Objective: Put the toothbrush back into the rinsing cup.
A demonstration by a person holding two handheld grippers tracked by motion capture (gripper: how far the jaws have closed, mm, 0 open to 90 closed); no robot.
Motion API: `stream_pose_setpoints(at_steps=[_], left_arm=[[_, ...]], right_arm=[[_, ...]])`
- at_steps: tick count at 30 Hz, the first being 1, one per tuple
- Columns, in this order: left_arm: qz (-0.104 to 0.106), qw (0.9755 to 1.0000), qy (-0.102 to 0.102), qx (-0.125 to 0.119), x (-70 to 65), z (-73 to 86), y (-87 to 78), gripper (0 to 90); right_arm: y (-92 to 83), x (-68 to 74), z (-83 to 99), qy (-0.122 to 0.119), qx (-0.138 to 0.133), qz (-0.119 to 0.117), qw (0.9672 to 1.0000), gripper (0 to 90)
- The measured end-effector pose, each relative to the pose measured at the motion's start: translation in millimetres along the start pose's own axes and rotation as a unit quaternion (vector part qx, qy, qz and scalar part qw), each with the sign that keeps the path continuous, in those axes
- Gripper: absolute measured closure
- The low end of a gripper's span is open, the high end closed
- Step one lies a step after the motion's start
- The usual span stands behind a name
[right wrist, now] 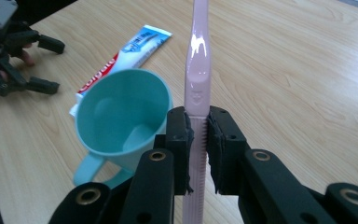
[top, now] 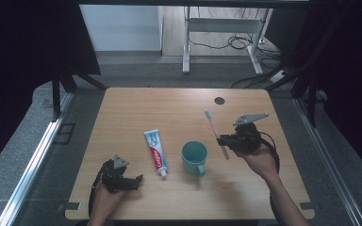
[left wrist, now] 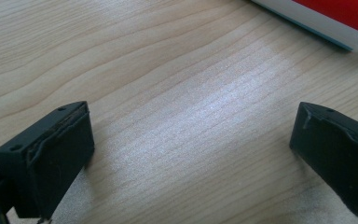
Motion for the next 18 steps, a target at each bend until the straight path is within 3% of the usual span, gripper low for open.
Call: stream_pose_setpoints(at_steps=[18], left_arm=[[0.000, 1.0000, 0.000, 0.000, 0.0, 0.0, 0.0, 0.0]], right_arm=[[9.9, 23.2, -33.5, -0.019, -0.023, -0.020, 0.9993, 78.7]])
Point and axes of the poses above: each handheld gripper's, and its own axes: y roughly forward along the jaws, z roughly out of its underside, x roughly to its left, the point moved 8 cm from there along y, roughly forward along the jaws, and after that the axes turned 5 degrees about -z, right-handed, at the moved point
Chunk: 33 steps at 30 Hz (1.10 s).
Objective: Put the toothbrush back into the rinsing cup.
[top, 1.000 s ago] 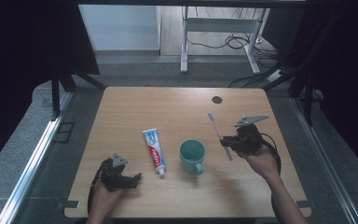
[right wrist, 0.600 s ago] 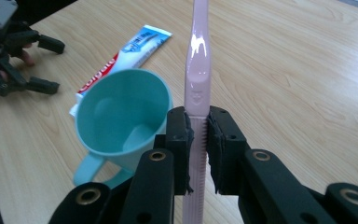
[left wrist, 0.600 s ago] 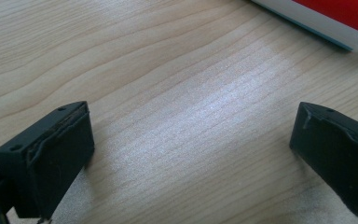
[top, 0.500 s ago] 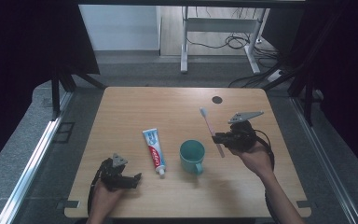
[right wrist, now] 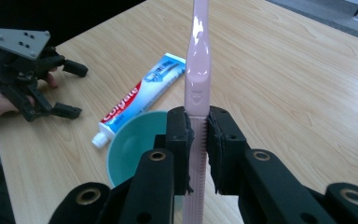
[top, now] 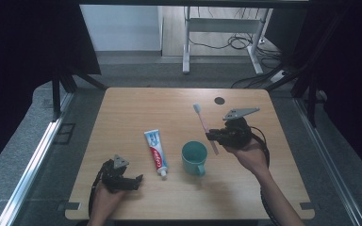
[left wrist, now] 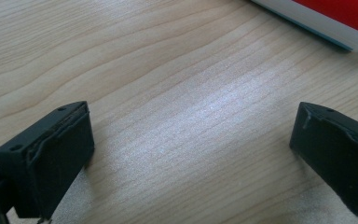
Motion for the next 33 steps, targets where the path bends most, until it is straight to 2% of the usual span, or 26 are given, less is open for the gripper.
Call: stream_pose_setpoints(at_steps=[19, 33], left_arm=[[0.000, 1.0000, 0.000, 0.000, 0.0, 0.0, 0.0, 0.0], [0.000, 1.0000, 0.000, 0.000, 0.0, 0.0, 0.1, 0.0]], right_arm=[[20.2, 16.7, -17.0, -0.016, -0.010, -0.014, 0.9997, 78.7], [38.3, 21.8, -7.2, -0.018, -0.004, -0.021, 0.9996, 78.7]])
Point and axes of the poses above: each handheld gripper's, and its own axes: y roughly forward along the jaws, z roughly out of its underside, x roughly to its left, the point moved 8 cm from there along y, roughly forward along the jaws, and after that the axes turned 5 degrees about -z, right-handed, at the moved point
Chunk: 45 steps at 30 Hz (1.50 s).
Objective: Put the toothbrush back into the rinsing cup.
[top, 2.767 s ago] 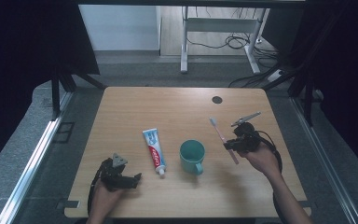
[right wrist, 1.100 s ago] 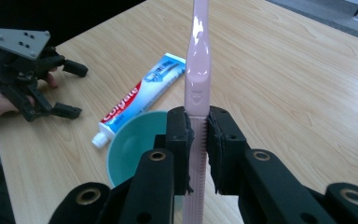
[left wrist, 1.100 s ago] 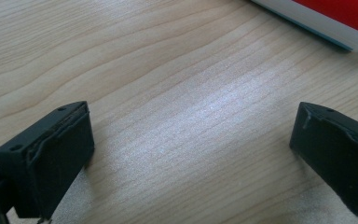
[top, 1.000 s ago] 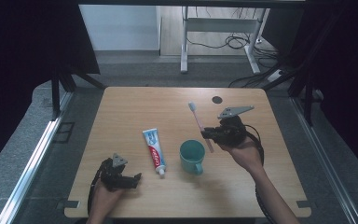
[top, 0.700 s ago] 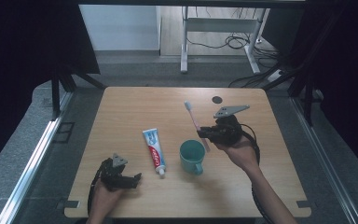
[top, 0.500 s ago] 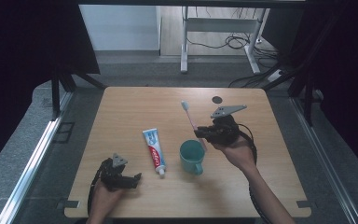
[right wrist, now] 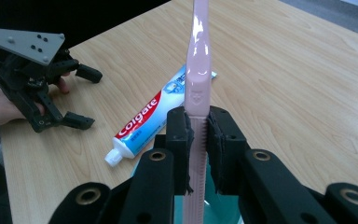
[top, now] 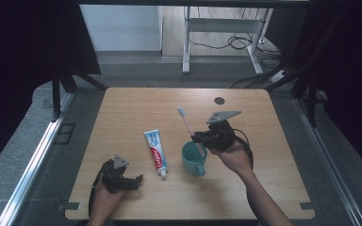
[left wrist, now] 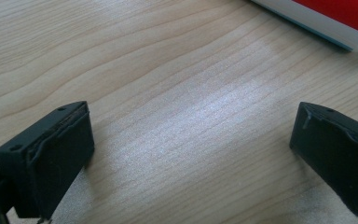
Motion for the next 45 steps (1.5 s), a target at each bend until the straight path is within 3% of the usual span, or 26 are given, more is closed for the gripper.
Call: stream_pose_setpoints(at_steps=[28, 45], left_arm=[[0.000, 1.0000, 0.000, 0.000, -0.1, 0.0, -0.1, 0.0], [0.000, 1.0000, 0.002, 0.002, 0.3, 0.2, -0.3, 0.0]], right_arm=[[26.6, -5.6, 37.5, 0.015, 0.022, -0.009, 0.9996, 78.6], [38.8, -5.8, 49.9, 0.019, 0.040, -0.012, 0.9989, 78.5]])
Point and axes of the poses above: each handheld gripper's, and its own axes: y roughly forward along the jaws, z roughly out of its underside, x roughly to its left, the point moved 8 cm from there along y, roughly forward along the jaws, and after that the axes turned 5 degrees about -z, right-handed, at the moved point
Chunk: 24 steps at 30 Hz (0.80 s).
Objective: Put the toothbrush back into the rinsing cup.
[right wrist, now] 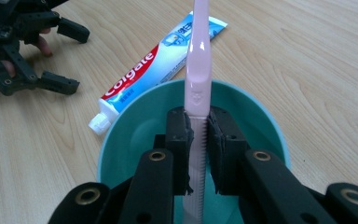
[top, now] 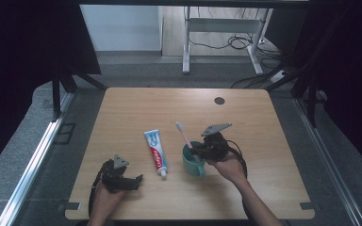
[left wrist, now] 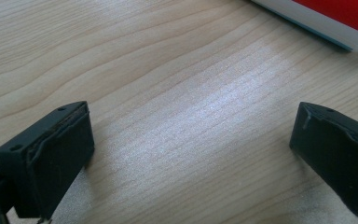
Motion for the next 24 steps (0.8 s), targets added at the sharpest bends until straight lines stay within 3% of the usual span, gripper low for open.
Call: stream_pose_setpoints(at_steps=[24], left_arm=[[0.000, 1.0000, -0.001, 0.000, -0.2, 0.1, -0.1, 0.0]], right_arm=[[8.3, -3.9, 12.9, 0.005, 0.038, 0.003, 0.9993, 77.8]])
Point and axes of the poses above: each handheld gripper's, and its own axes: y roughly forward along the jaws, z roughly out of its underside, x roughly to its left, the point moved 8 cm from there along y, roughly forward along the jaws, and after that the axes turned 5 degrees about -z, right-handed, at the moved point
